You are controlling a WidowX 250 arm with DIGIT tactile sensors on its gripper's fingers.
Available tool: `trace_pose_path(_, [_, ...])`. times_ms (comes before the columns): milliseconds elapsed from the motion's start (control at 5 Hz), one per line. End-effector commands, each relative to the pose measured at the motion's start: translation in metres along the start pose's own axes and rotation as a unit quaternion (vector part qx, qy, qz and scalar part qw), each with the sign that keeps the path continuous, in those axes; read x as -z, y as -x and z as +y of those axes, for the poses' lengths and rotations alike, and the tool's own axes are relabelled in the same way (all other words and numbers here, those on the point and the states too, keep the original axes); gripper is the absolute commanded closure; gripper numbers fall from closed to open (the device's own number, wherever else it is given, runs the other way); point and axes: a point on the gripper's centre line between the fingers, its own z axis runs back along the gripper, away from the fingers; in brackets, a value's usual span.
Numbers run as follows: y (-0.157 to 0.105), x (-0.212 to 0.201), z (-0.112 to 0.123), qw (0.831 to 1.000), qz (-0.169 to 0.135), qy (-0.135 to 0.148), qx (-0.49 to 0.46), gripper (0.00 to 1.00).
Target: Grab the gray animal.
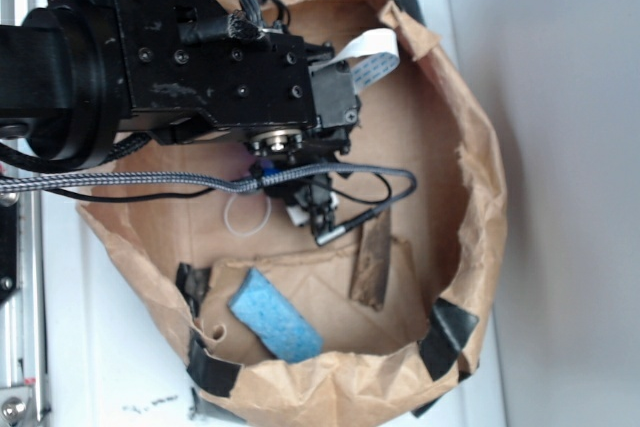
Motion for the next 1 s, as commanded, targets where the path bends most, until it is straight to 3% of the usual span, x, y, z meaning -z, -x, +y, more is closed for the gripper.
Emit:
trace_pose_path(0, [-0.013,0.008,-0.007,1.0,-0.016,-0.002,-0.015,0.0])
trace_pose_path(200, [-0.012,0.006,-0.005,1.0,-0.021,0.005,-0.019,1.0])
trace_pose_path(600, [-0.012,-0.01,-0.007,0.999,-0.043,-0.006,-0.015,1.0])
trace_pose_path(800, [-0.008,-0.054,-0.021,0.999,-0.045,0.004,0.004,1.0])
